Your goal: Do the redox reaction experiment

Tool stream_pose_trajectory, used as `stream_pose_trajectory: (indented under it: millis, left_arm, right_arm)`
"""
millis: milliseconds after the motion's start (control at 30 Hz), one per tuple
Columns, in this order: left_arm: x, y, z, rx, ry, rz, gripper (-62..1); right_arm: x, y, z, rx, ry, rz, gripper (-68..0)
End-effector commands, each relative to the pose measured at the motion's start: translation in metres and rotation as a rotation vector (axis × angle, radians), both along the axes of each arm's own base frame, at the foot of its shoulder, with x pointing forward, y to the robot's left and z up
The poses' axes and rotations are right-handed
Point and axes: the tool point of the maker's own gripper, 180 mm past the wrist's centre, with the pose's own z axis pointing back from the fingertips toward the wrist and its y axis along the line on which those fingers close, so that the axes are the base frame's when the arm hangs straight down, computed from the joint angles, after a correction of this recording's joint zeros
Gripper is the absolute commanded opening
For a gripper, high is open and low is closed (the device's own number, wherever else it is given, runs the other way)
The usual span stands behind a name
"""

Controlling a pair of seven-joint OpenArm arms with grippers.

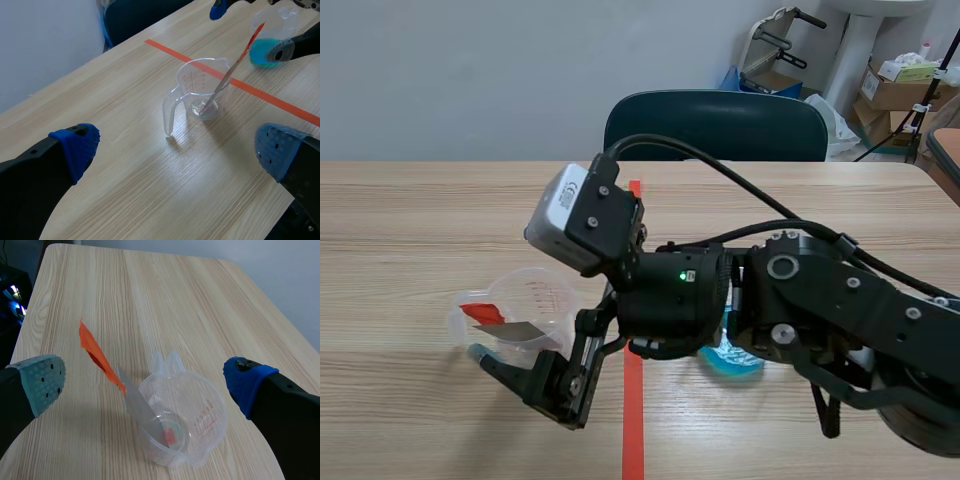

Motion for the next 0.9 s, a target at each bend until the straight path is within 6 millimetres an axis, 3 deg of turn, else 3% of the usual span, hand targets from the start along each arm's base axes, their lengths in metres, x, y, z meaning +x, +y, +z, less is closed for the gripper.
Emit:
stream_pose_trajectory:
  millis: [0, 67, 333, 867]
  left_arm:
    - [0.007, -0.003, 0.010, -0.019, -0.043, -0.018, 1.4]
    - [0.009, -0.005, 0.012, -0.015, -0.045, -0.042, 1.4]
    - [0.019, -0.015, 0.016, 0.005, -0.049, -0.134, 1.4]
    - [0.026, -0.024, 0.028, -0.013, -0.089, -0.206, 1.4]
  right_arm:
    - [0.006, 0.005, 0.014, 0.035, -0.028, 0.004, 0.4]
    - [0.006, 0.008, 0.014, 0.038, -0.030, 0.006, -1.0]
    - [0.008, 0.009, 0.016, 0.037, -0.047, 0.000, -29.2]
    - [0.018, 0.007, 0.026, 0.076, -0.084, -0.042, -67.2]
